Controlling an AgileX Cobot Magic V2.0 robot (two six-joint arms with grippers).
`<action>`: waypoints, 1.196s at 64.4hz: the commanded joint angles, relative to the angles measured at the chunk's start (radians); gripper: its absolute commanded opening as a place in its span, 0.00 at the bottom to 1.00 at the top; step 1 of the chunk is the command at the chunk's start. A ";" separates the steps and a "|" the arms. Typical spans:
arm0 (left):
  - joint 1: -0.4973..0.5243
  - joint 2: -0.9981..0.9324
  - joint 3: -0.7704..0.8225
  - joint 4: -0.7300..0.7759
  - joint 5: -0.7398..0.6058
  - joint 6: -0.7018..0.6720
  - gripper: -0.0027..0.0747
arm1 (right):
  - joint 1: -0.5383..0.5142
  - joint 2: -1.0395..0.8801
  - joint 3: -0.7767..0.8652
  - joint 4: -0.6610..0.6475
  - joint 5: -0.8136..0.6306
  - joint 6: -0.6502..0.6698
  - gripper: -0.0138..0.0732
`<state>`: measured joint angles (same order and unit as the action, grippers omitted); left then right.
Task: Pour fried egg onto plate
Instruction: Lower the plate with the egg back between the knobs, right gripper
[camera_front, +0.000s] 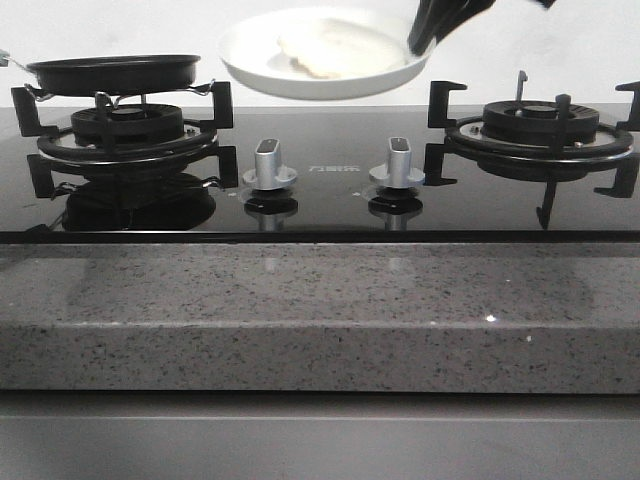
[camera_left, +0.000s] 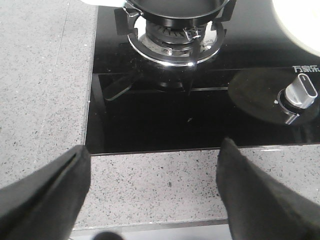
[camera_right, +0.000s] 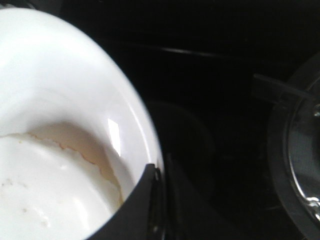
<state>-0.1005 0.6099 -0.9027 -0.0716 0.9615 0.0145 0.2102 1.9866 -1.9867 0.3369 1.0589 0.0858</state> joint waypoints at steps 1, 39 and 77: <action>-0.009 0.005 -0.026 -0.009 -0.069 -0.009 0.71 | -0.006 -0.005 -0.083 0.011 0.003 0.064 0.09; -0.009 0.005 -0.026 -0.009 -0.069 -0.009 0.71 | -0.006 0.075 -0.125 -0.041 0.086 0.154 0.52; -0.009 0.005 -0.026 -0.009 -0.069 -0.009 0.71 | -0.003 -0.397 0.147 -0.165 0.047 0.020 0.53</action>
<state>-0.1005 0.6099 -0.9027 -0.0734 0.9598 0.0124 0.2102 1.7197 -1.9066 0.1942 1.1837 0.1351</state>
